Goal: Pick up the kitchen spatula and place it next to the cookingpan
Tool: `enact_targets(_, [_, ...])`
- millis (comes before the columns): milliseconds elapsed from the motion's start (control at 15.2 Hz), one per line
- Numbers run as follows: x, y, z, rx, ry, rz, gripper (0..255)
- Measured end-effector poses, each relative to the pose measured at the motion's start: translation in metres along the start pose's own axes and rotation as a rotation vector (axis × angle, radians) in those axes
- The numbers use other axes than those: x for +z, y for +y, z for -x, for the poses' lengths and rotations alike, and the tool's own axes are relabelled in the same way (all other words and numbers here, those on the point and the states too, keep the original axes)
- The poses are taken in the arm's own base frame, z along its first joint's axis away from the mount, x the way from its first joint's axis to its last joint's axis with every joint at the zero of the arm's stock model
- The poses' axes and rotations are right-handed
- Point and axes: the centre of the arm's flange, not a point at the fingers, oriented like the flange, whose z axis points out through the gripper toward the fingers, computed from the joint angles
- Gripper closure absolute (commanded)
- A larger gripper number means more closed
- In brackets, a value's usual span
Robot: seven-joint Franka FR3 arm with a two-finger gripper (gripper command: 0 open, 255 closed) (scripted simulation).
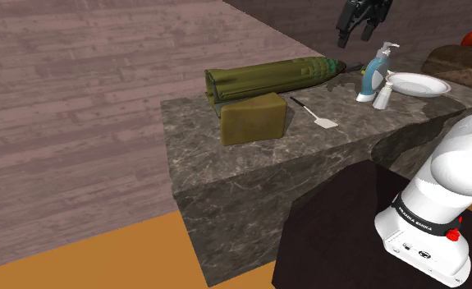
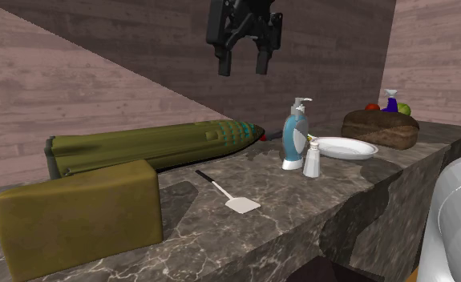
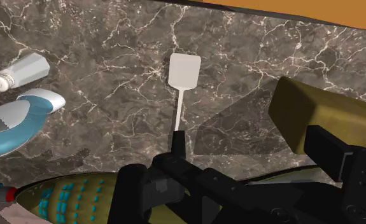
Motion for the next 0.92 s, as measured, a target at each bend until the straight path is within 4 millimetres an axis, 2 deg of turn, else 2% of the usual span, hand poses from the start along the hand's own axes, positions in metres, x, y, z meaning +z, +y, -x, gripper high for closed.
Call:
enact_targets(66, [0.0,0.0,0.0,0.0,0.0,0.0,0])
enact_targets(264, [0.024,0.006,-0.014,0.016,-0.009,-0.001,0])
enact_targets(462, [0.058,0.008,-0.032,0.038,-0.022,-0.004,0])
enact_targets(924, [0.142,0.032,-0.07,0.091,-0.05,-0.009,0])
